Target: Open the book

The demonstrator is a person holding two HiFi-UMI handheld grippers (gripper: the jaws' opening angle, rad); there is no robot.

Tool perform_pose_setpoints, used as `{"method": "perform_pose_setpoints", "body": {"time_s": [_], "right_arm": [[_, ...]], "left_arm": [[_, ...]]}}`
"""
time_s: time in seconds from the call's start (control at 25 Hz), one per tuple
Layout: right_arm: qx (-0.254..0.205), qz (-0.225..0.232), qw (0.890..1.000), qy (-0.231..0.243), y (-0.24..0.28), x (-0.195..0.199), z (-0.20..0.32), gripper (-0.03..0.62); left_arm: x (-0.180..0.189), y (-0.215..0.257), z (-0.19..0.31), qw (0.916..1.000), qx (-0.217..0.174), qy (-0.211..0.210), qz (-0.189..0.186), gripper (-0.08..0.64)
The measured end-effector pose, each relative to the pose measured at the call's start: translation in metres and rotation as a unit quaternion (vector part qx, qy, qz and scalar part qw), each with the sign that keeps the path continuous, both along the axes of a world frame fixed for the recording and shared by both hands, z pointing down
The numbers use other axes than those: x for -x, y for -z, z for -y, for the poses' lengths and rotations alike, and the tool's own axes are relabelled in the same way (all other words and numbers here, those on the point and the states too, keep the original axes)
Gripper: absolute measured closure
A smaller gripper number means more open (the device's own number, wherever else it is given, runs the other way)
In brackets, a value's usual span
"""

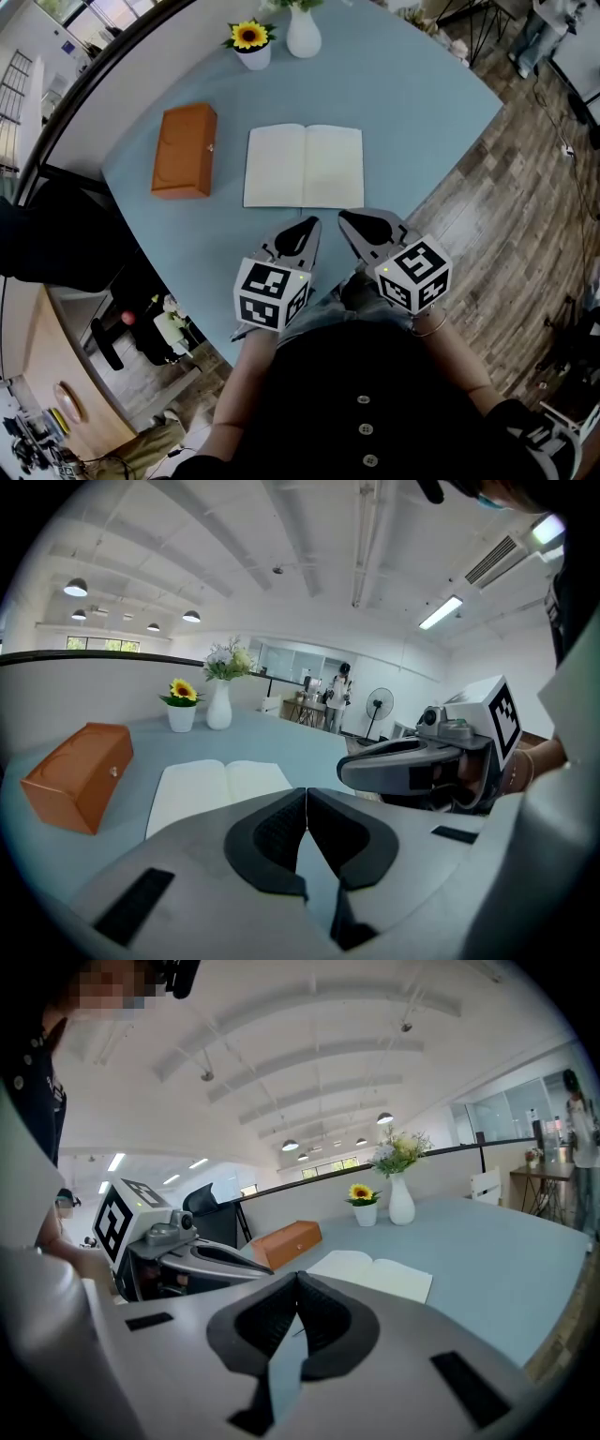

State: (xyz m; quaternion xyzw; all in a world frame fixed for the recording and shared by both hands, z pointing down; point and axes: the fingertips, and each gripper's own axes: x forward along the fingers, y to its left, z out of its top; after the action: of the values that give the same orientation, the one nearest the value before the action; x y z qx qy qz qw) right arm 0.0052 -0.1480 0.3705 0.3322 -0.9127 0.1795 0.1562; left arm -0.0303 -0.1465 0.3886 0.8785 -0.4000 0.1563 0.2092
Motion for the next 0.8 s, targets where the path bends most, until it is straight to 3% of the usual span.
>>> {"method": "perform_pose_setpoints", "body": {"time_s": [0.8], "right_arm": [[-0.003, -0.006, 1.000, -0.002, -0.0044, 0.0019, 0.0029, 0.591]], "left_arm": [[-0.0010, -0.0008, 0.0013, 0.9999, 0.006, -0.002, -0.008, 0.546]]}}
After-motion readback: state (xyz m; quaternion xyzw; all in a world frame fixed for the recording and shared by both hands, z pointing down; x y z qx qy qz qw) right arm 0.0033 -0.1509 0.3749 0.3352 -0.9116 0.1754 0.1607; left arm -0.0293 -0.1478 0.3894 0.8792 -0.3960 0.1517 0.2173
